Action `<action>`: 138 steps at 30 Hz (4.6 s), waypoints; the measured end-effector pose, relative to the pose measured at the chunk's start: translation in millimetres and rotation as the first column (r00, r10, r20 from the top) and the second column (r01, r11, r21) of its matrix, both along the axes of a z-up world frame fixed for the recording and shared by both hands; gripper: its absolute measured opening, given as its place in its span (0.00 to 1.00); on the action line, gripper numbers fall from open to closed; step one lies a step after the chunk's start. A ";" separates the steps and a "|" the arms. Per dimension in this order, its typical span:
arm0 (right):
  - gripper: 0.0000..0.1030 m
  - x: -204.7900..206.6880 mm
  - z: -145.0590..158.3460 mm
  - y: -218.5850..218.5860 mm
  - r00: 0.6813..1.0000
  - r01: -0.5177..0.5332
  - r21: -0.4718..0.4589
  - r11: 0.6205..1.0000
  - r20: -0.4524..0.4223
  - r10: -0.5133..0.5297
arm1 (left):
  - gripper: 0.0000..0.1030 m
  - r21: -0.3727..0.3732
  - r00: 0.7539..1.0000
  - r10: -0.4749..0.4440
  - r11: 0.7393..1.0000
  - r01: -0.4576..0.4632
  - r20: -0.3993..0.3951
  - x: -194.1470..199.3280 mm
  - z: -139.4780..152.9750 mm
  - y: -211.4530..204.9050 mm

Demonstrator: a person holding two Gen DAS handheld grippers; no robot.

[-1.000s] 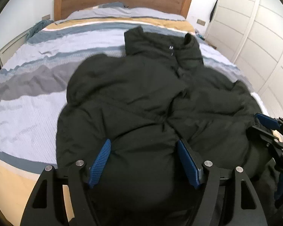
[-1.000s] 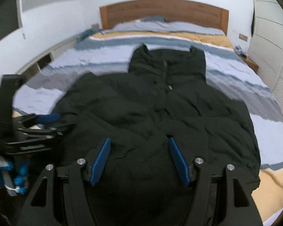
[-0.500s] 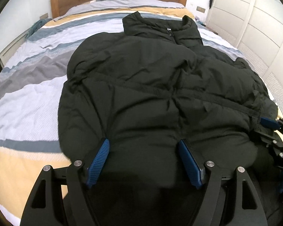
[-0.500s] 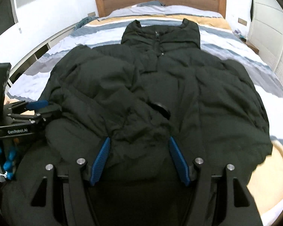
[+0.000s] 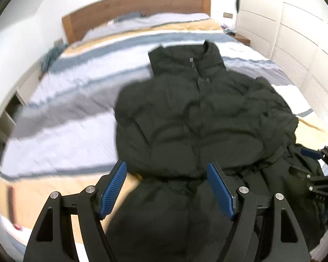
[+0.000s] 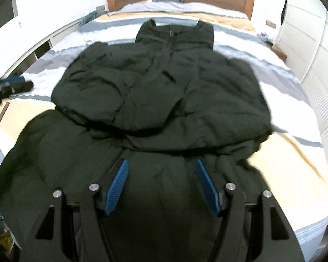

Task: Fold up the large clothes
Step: 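Move both grippers down to the coat hem, then close both grippers on the coat hem, then lift the hem with both grippers and fold it over toward the collar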

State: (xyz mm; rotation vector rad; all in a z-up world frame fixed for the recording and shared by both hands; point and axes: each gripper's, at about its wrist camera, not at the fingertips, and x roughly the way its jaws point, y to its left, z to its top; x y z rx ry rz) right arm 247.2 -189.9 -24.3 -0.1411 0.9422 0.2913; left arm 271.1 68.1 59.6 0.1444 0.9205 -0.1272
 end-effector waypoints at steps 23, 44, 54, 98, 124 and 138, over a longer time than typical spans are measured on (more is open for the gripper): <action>0.62 127.1 43.1 69.0 0.933 -0.303 0.017 0.953 0.210 0.292 | 0.91 -0.059 0.991 -0.064 0.996 0.071 0.115 154.0 -50.2 15.3; 0.62 161.1 -17.2 26.8 0.963 -0.180 0.075 0.981 -0.192 0.191 | 0.92 -0.009 0.987 0.017 1.000 -0.019 -0.162 151.1 -104.7 2.9; 0.62 160.5 38.4 1.4 0.973 -0.092 0.035 0.995 -0.211 0.098 | 0.92 0.009 0.986 0.063 0.998 -0.063 -0.152 132.1 -45.2 7.7; 0.66 587.4 -19.0 -57.2 0.972 0.186 0.380 0.906 -0.208 -0.112 | 0.91 -0.437 0.930 0.158 0.848 -0.300 -0.331 542.9 -144.9 23.9; 0.09 460.4 77.6 -33.5 0.989 0.013 0.303 0.953 -0.145 0.033 | 0.12 -0.471 0.980 0.067 0.869 -0.150 -0.190 394.2 -53.6 7.0; 0.09 326.9 47.5 -79.0 0.992 0.073 0.412 0.908 -0.128 -0.021 | 0.09 -0.436 0.981 0.009 0.895 -0.094 -0.192 266.2 -77.9 6.0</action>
